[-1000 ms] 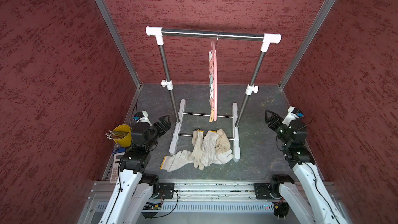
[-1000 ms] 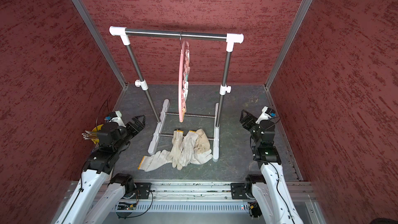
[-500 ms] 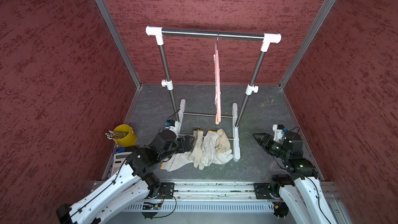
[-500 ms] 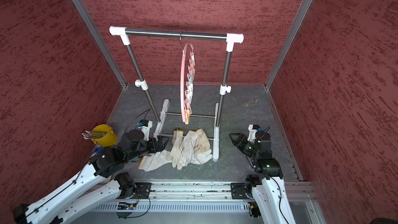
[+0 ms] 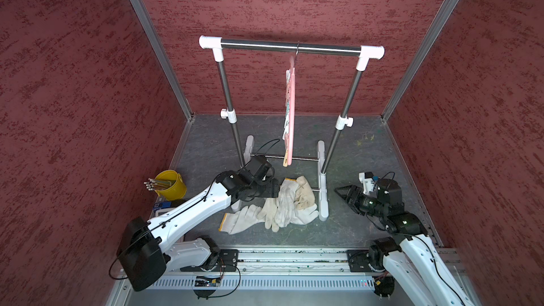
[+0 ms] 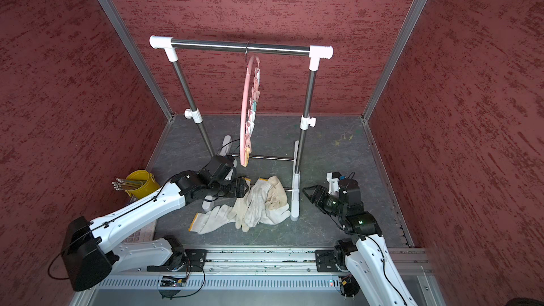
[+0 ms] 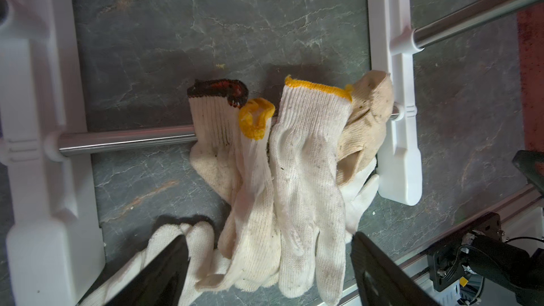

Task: Clip the gloves onto a hanger to dry
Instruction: Pick up the glove from the center of the board.

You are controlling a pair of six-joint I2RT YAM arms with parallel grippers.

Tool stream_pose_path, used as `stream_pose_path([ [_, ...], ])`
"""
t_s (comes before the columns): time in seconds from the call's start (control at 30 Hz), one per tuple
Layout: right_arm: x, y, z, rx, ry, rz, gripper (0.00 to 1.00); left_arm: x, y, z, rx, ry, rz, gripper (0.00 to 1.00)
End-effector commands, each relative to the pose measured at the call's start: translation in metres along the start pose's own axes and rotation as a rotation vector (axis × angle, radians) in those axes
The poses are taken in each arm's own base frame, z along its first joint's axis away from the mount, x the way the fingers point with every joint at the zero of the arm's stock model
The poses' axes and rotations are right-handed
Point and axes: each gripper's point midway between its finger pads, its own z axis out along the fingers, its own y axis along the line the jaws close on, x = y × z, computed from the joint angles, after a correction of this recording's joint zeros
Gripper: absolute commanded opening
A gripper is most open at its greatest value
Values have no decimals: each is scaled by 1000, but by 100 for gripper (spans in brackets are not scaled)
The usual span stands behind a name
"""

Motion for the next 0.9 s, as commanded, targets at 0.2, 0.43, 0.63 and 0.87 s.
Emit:
stream_pose_path([
  [0.2, -7, 9, -4, -31, -52, -16, 60, -29, -4, 24, 3, -30, 76, 76],
  [0.43, -11, 10, -5, -26, -66, -14, 60, -40, 3, 48, 10, 11, 39, 53],
  [0.63, -21, 25, -9, -39, -88, -25, 60, -41, 2, 45, 11, 11, 39, 17],
  [0.87, -33, 71, -28, -70, -74, -172, 59, -46, 3, -4, 37, -115, 9, 0],
])
